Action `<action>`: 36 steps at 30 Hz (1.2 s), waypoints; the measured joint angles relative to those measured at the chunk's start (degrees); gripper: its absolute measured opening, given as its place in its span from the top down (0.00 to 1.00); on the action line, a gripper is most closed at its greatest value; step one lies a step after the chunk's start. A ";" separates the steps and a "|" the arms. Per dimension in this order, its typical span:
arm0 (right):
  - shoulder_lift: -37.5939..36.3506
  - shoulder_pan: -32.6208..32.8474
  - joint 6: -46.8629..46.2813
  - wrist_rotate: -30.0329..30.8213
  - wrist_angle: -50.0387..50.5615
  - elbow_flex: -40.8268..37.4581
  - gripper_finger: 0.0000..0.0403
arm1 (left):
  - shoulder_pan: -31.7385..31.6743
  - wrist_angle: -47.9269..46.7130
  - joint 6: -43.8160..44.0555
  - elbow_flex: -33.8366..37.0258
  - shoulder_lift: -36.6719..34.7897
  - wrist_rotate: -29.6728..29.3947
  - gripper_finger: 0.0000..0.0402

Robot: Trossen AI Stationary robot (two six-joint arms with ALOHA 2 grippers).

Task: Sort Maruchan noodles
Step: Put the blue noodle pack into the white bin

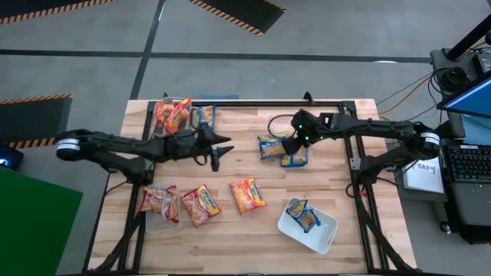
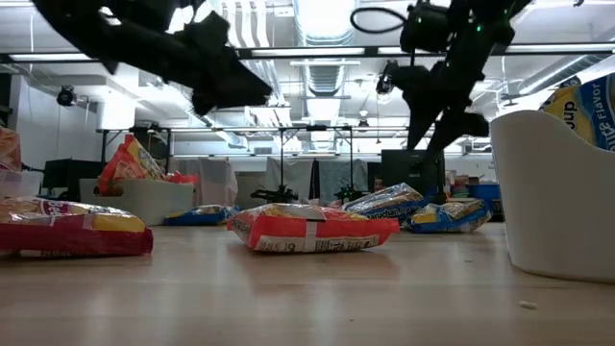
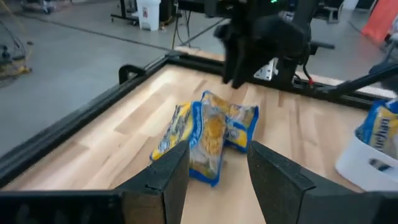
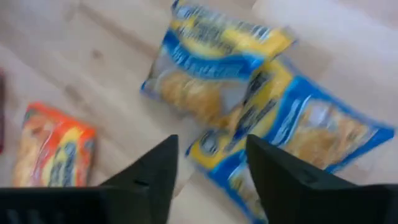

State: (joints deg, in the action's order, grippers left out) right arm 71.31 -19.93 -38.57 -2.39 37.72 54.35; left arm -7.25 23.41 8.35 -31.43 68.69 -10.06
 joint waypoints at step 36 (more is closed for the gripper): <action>18.53 -8.87 5.56 -19.96 -39.72 -5.96 0.55 | -6.10 11.94 -3.35 -19.32 47.76 0.20 0.64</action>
State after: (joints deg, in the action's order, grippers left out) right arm 89.84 -28.80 -33.01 -22.36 -2.00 48.39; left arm -13.35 35.35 4.99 -50.75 116.44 -9.87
